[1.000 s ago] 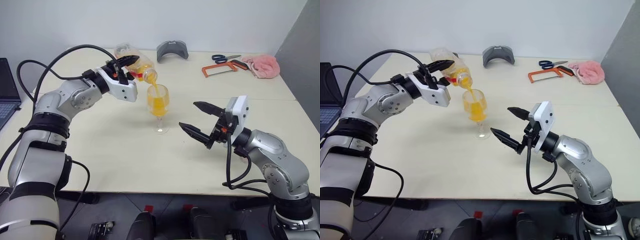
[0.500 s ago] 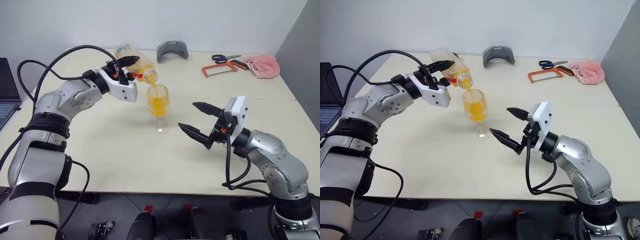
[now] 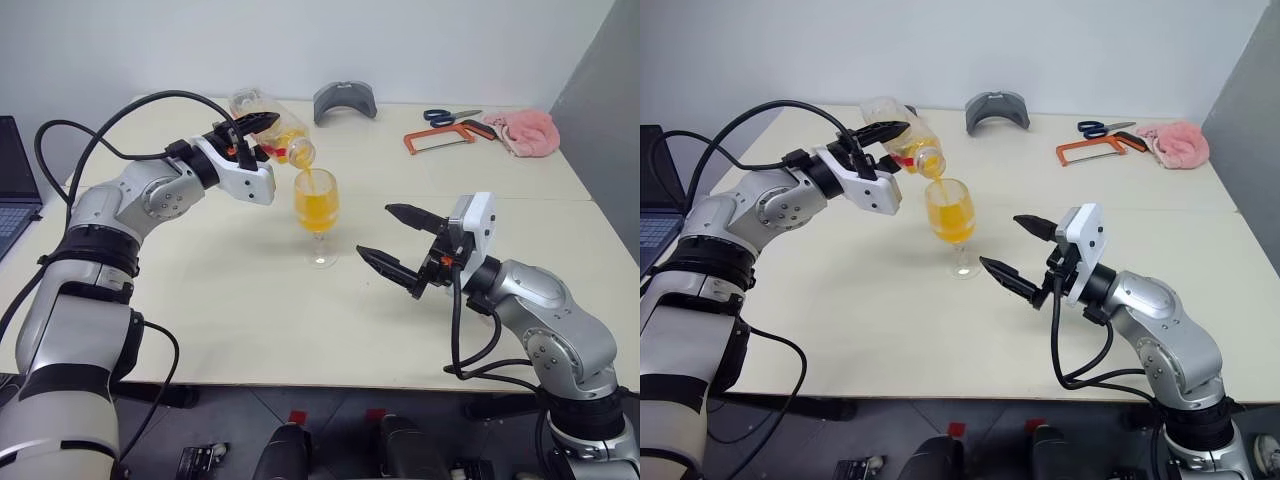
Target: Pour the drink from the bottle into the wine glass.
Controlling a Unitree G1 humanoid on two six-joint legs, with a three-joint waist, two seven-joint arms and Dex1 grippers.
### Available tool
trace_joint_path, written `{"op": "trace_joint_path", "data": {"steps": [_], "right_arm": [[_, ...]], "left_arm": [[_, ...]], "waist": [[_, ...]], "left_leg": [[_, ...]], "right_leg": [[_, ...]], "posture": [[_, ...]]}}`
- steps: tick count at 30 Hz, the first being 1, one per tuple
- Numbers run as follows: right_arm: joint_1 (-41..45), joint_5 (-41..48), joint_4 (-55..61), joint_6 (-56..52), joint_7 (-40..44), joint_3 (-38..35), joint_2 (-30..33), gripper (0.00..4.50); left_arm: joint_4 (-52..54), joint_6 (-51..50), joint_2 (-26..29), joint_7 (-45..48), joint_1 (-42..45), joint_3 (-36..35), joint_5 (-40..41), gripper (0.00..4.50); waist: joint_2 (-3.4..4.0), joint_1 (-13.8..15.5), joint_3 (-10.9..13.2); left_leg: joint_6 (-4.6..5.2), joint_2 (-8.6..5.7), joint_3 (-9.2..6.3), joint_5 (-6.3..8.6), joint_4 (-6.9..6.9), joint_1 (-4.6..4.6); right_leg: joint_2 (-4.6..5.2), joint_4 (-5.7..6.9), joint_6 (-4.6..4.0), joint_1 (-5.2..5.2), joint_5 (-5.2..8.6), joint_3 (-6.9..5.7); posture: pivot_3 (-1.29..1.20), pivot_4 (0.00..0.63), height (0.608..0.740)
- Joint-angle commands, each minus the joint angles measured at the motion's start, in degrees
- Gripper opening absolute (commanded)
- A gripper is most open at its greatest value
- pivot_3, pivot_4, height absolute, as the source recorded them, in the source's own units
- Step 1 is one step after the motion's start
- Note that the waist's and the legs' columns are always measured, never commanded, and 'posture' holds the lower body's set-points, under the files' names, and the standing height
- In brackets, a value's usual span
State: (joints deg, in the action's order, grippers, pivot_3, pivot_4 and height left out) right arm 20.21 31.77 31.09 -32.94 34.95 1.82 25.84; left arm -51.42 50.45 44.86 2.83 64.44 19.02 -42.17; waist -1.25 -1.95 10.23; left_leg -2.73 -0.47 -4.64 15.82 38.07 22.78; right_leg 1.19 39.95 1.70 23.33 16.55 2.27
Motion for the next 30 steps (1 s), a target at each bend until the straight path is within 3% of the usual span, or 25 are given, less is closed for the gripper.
{"op": "trace_joint_path", "data": {"steps": [1,30], "right_arm": [[0.65,1.04,1.63,0.7,0.29,-0.49,-0.08,4.5],[0.56,1.0,1.97,0.34,-0.09,-0.12,-0.45,4.5]], "left_arm": [[0.94,0.1,1.16,-1.62,2.49,-0.38,-0.06,1.67],[0.17,0.2,1.2,-2.89,3.57,0.63,-0.84,1.67]], "waist": [[0.0,0.0,0.0],[0.0,-0.01,0.0]], "left_leg": [[0.0,0.0,0.0,0.0,0.0,0.0],[0.0,0.0,0.01,0.0,0.01,0.0]], "right_leg": [[0.0,0.0,0.0,0.0,0.0,0.0],[0.0,0.01,0.0,0.0,0.0,0.0]], "posture": [[0.0,0.15,0.74],[0.0,0.15,0.74]]}}
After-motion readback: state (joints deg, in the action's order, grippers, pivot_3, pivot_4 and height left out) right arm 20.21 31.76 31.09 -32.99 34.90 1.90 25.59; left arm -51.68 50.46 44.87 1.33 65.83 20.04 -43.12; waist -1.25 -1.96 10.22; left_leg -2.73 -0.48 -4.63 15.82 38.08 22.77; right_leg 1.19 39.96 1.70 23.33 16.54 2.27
